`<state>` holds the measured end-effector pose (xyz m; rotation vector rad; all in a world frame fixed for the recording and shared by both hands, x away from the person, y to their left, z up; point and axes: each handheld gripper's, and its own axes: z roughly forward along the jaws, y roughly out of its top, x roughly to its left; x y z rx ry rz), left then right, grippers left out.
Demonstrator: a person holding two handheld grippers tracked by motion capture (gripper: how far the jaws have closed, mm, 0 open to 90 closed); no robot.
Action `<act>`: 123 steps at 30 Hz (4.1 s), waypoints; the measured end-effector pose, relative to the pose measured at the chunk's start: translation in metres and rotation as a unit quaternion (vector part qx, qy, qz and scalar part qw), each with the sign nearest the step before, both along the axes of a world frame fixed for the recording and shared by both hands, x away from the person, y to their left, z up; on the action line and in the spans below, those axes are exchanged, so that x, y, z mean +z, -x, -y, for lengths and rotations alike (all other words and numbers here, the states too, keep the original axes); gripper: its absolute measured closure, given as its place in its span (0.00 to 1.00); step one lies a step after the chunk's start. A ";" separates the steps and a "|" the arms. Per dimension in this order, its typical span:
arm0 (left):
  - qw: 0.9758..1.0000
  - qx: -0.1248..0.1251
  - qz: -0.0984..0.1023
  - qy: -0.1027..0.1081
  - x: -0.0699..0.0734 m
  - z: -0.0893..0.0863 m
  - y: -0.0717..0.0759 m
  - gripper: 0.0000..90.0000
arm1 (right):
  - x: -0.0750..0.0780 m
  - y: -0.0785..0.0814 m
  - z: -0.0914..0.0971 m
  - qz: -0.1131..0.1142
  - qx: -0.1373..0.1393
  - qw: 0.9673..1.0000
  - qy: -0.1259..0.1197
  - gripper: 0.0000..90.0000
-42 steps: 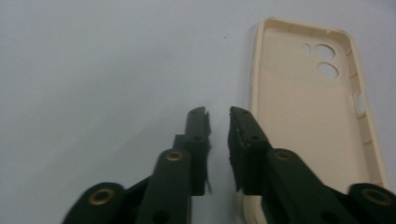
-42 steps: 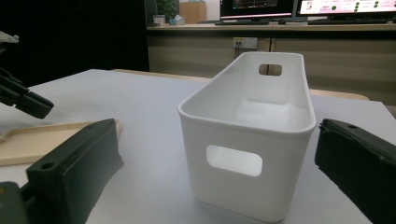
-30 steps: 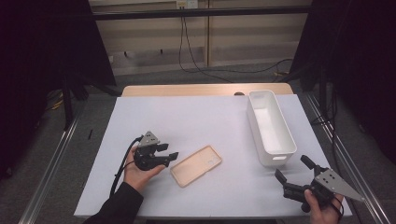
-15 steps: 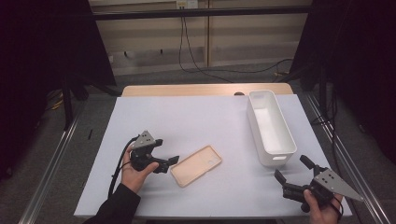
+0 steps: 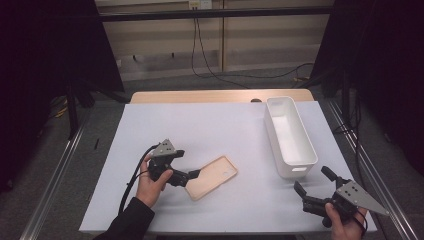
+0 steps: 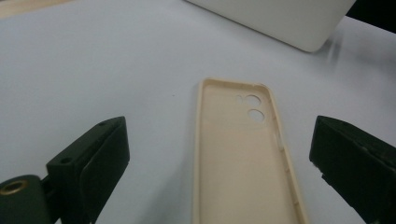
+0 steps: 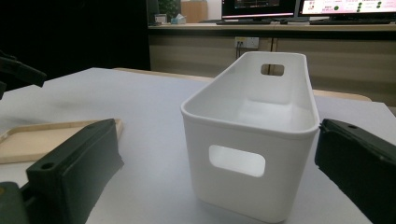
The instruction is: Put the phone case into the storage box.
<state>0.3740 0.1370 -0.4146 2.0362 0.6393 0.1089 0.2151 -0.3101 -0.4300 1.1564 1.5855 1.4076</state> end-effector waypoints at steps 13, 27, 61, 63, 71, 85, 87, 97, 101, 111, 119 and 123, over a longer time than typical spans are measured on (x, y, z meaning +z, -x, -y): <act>1.000 -0.009 0.008 -0.020 0.010 0.020 -0.027 0.06 | 0.000 -0.001 0.001 -0.001 -0.002 1.000 -0.001 0.00; 0.994 -0.040 -0.029 -0.095 -0.002 0.030 -0.038 0.07 | 0.000 0.000 0.000 0.000 0.001 1.000 0.000 0.00; 0.972 -0.067 -0.074 -0.214 -0.012 0.039 -0.028 0.34 | 0.000 0.000 0.000 0.000 0.004 1.000 0.004 0.00; 0.969 -0.070 -0.077 -0.224 -0.013 0.041 -0.026 0.41 | 0.000 0.000 -0.001 0.000 0.005 1.000 0.003 0.00; 0.966 -0.075 -0.083 -0.233 -0.014 0.040 -0.026 0.61 | 0.000 0.000 0.000 0.000 0.004 1.000 0.003 0.00; 0.964 -0.071 -0.111 -0.232 -0.013 0.041 -0.031 0.80 | 0.000 0.000 -0.001 -0.001 0.006 1.000 0.005 0.00; 0.964 -0.070 -0.109 -0.233 -0.013 0.041 -0.031 0.82 | 0.000 0.000 -0.001 -0.001 0.005 1.000 0.005 0.00; 0.963 -0.054 -0.105 -0.243 -0.011 0.043 -0.031 0.92 | 0.000 0.000 -0.001 -0.001 0.006 1.000 0.004 0.00; 0.963 -0.053 -0.100 -0.246 -0.011 0.043 -0.031 0.94 | -0.001 0.000 -0.001 -0.002 0.006 1.000 0.003 0.00; 0.960 -0.051 -0.087 -0.262 -0.010 0.045 -0.030 0.97 | -0.001 0.000 -0.001 -0.001 0.006 1.000 0.004 0.00; 0.962 -0.049 -0.091 -0.253 -0.011 0.043 -0.031 0.97 | -0.001 0.000 -0.001 -0.001 0.006 1.000 0.002 0.00; 0.963 -0.050 -0.088 -0.248 -0.011 0.042 -0.030 0.98 | -0.001 0.000 0.000 0.000 0.006 1.000 0.003 0.00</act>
